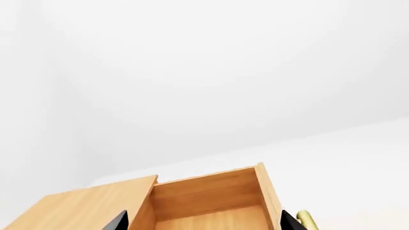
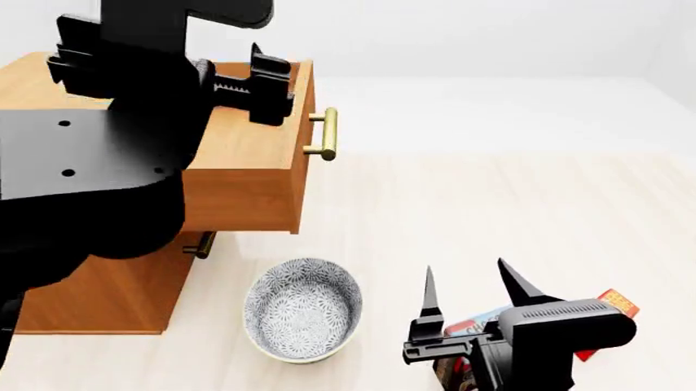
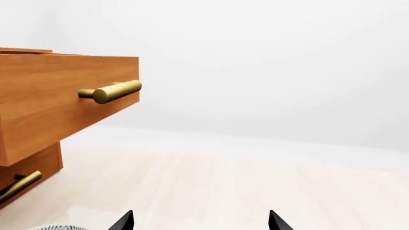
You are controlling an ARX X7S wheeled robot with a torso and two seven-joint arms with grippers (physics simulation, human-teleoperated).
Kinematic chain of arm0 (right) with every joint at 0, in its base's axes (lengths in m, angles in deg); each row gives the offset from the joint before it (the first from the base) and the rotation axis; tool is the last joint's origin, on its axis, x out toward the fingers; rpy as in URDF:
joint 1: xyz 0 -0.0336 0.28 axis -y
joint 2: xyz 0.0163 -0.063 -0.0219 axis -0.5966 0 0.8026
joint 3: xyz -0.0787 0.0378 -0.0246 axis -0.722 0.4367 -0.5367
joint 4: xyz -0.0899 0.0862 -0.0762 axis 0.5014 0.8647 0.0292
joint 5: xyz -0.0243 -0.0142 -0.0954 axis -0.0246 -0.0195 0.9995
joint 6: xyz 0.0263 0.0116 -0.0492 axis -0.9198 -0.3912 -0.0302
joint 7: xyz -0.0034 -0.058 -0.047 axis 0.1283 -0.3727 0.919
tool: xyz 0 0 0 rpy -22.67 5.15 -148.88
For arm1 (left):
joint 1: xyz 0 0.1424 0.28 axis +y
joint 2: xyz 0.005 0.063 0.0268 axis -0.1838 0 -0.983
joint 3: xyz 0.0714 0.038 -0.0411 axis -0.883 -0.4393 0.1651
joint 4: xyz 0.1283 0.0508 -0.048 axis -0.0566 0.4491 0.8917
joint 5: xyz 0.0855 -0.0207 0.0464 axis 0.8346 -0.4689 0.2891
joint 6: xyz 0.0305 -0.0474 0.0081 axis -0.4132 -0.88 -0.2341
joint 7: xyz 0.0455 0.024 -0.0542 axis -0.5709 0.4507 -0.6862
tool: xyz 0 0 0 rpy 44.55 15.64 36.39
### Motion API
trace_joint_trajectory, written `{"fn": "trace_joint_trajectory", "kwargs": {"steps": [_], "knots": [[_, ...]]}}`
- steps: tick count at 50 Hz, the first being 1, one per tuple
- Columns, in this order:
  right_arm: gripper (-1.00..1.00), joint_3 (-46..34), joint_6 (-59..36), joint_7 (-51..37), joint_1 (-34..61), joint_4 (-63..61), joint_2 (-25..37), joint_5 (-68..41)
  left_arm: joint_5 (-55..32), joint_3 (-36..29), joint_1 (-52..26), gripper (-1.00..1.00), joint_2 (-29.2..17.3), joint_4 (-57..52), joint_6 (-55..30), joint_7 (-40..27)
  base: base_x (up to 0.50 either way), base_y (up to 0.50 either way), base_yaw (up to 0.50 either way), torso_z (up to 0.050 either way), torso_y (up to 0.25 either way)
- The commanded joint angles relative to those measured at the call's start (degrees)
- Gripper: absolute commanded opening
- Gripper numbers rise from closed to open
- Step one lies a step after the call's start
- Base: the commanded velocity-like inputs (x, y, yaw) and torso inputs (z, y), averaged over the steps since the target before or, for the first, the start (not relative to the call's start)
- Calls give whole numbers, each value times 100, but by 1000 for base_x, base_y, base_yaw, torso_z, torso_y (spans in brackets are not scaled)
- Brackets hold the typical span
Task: Put the butter at the back in the top drawer of the cabinet and close it.
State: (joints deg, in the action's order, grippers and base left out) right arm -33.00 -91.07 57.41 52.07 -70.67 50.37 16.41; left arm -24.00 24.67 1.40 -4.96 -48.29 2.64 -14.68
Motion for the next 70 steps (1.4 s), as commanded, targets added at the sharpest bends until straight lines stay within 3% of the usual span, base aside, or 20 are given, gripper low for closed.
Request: {"fn": "trace_joint_trajectory", "kwargs": {"steps": [1,17,28,44,54,70], "knots": [[100,40,-62,-82,11,-110,24,-24,-477,282,665,100,-609,-1180,98,-540,0,0,0,0,0],[100,110,-71,-131,35,-129,62,-70,-563,565,1828,100,-1295,-2647,571,-1038,0,0,0,0,0],[100,239,-163,-190,105,-198,110,-174,-101,767,2762,100,-1817,-3283,968,-956,0,0,0,0,0],[100,368,-67,-207,171,-26,115,-219,1412,829,4163,100,-2388,-3678,1619,-599,0,0,0,0,0],[100,426,-66,-283,171,-18,109,-226,3431,617,5481,100,-2592,-3609,2993,70,0,0,0,0,0],[100,969,-605,-674,758,404,-12,-607,3900,677,6120,100,-2969,-3658,3704,104,0,0,0,0,0]]}}
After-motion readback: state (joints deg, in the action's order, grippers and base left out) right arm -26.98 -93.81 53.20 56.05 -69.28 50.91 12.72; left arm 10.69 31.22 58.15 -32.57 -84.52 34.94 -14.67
